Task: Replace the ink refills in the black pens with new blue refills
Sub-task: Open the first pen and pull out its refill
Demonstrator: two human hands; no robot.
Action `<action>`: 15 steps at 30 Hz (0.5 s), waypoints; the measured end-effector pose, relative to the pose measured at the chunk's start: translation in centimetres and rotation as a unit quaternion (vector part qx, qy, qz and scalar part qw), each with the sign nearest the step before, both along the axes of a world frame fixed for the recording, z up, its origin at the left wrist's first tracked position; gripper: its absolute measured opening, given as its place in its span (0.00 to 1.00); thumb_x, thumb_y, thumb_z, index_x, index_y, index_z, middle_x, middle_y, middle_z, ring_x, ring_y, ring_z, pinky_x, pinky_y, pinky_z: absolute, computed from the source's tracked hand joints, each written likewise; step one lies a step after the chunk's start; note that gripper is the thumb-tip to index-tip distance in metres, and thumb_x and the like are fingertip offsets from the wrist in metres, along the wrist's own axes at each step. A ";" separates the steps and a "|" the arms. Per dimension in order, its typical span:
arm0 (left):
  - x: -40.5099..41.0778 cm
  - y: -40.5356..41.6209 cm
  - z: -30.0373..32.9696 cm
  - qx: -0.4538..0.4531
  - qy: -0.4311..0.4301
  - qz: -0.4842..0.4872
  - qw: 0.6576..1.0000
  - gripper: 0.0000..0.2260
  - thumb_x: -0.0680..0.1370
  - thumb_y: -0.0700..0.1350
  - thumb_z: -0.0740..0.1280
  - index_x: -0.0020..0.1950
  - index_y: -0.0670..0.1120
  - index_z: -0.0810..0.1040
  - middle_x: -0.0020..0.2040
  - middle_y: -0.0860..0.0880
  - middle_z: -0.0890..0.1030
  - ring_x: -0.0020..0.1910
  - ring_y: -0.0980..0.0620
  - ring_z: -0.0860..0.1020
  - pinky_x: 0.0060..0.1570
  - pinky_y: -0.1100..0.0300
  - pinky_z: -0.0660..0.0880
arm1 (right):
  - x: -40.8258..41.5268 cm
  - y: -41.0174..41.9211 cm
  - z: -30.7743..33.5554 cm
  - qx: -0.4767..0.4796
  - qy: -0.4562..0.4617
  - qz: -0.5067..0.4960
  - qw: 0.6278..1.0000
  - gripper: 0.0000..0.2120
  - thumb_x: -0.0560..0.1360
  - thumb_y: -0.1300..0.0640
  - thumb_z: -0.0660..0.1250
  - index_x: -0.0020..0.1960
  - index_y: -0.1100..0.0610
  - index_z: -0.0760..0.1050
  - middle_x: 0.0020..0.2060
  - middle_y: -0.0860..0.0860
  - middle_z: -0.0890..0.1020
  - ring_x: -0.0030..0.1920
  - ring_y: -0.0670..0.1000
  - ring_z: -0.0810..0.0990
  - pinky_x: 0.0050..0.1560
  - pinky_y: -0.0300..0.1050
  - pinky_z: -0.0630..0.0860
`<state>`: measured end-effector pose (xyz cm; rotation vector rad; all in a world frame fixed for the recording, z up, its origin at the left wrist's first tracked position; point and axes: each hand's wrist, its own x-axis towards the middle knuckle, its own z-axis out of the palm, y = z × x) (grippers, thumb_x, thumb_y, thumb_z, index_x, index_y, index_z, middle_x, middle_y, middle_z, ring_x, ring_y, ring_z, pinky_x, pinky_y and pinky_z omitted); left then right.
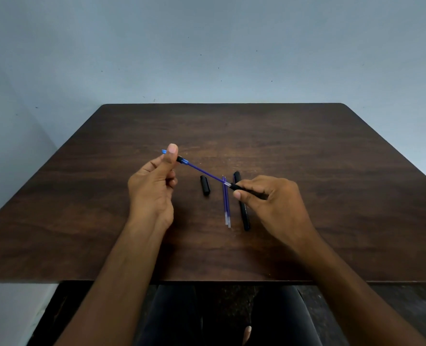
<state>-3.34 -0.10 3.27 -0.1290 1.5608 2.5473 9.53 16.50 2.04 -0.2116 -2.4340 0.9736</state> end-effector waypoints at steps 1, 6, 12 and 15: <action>0.2 0.2 -0.1 0.001 0.003 -0.009 1.000 0.16 0.61 0.52 0.80 0.43 0.46 0.85 0.32 0.53 0.79 0.30 0.59 0.71 0.33 0.64 0.70 | -0.1 -0.1 0.0 -0.005 0.002 -0.002 1.000 0.10 0.75 0.57 0.74 0.56 0.52 0.85 0.42 0.48 0.86 0.44 0.43 0.83 0.48 0.42 0.81; 1.1 0.8 -0.9 -0.032 0.031 -0.036 0.998 0.12 0.62 0.53 0.80 0.38 0.48 0.86 0.33 0.53 0.81 0.30 0.58 0.71 0.34 0.64 0.72 | -0.2 -0.7 0.0 -0.023 0.015 -0.001 1.000 0.14 0.75 0.56 0.74 0.60 0.52 0.83 0.45 0.46 0.86 0.46 0.42 0.83 0.50 0.34 0.79; 1.8 1.5 -0.9 -0.050 0.055 -0.051 0.996 0.13 0.62 0.53 0.79 0.40 0.47 0.85 0.41 0.47 0.84 0.31 0.58 0.71 0.34 0.64 0.72 | -0.4 -0.9 0.0 -0.035 0.049 -0.024 0.998 0.12 0.73 0.52 0.74 0.56 0.51 0.85 0.38 0.44 0.85 0.40 0.43 0.82 0.42 0.33 0.78; 2.2 1.7 -0.9 -0.057 0.048 -0.057 0.996 0.14 0.61 0.54 0.79 0.40 0.47 0.86 0.42 0.46 0.84 0.31 0.58 0.72 0.35 0.64 0.73 | -0.5 -0.8 -0.1 -0.044 0.058 -0.037 0.997 0.09 0.74 0.54 0.74 0.54 0.52 0.86 0.37 0.44 0.85 0.40 0.43 0.82 0.42 0.32 0.78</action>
